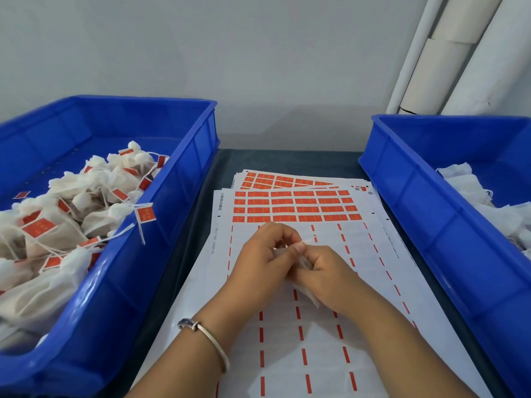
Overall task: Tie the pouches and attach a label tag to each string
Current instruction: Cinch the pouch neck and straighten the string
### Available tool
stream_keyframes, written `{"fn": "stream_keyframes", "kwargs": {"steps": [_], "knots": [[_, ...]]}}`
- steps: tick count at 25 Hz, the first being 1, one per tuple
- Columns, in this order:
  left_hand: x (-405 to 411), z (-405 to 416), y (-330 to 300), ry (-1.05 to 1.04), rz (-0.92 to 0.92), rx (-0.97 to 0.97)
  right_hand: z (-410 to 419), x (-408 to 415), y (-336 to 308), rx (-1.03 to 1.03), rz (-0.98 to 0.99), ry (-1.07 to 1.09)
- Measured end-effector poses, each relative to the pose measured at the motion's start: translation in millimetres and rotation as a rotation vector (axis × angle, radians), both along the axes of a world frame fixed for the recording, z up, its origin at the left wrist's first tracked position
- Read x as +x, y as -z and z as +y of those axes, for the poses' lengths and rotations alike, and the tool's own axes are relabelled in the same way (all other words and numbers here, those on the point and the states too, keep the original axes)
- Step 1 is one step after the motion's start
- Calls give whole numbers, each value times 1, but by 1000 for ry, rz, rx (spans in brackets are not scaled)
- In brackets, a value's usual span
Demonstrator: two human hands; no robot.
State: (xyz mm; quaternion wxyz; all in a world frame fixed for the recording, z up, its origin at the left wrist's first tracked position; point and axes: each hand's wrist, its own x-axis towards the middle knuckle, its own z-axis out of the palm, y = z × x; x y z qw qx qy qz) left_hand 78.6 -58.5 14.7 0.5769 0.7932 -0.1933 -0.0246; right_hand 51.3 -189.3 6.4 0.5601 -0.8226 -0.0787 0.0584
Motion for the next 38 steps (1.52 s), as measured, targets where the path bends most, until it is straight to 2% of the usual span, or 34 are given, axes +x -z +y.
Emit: {"fn": "stream_keyframes", "kwargs": {"steps": [6,10,14,19,24,29,34,38], "knots": [[2,-4,3,-86,21,81,4,2,3,32,-25,30],[5,-4,6,-126,135,-22,2,3,4,-75,-111,177],[8,-3,5,-165,326,-209,2,0,2,-103,-238,207],[11,-4,6,-239,419,-274,4,2,8,-288,-417,256],[13,-4,7,-284,502,-327,5,5,12,-380,-558,289],[11,-3,7,-258,472,-283,4,7,11,-379,-438,247],[14,0,-2,-175,623,-499,3,8,7,-278,-230,301],[11,3,2,-94,521,-432,2,9,2,-158,-42,326]]}}
